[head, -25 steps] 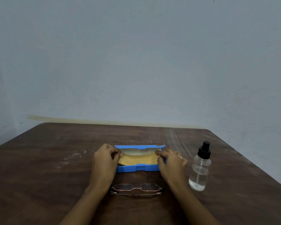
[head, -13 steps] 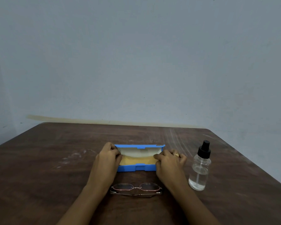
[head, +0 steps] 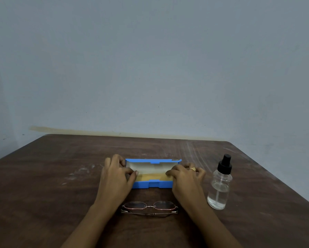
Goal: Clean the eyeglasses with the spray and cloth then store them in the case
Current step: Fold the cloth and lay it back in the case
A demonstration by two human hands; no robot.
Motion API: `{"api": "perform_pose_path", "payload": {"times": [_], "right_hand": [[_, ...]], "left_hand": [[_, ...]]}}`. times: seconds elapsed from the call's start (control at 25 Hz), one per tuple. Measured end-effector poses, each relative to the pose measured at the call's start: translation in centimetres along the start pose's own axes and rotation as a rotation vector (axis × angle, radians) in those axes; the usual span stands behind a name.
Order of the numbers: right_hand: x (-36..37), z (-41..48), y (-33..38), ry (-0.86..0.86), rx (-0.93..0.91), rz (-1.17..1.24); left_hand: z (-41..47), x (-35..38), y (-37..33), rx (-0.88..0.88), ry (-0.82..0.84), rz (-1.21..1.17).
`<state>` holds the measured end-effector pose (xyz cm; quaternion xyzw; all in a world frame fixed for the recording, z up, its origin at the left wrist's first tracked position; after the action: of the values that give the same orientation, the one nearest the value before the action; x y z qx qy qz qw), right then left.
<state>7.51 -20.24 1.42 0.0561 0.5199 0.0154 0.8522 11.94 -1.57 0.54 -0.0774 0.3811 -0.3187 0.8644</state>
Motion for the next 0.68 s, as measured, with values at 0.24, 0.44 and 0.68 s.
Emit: {"api": "perform_pose_path", "payload": {"times": [0.24,0.44,0.68], "right_hand": [[0.0,0.1,-0.2,0.097,0.001,-0.045],[-0.4,-0.5,-0.1,-0.093,-0.041,0.1],[-0.3,-2.1,0.0,-0.24,0.048,0.446]], "left_hand": [[-0.2,-0.1,0.1,-0.028,0.059,-0.002],[-0.6,-1.2,0.4,-0.048,0.034,-0.096],[-1.4,-3.1,0.6,-0.126,0.042,-0.239]]}}
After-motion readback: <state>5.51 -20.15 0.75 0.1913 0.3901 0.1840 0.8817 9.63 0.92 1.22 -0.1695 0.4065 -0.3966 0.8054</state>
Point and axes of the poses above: each hand's wrist, its own z-axis towards the middle knuckle, its own x-axis out of the palm, y = z × x, the point moved 1 cm from there along z, towards the middle knuckle, and after that the axes turned 4 degrees about -z, right-handed, at the moved point
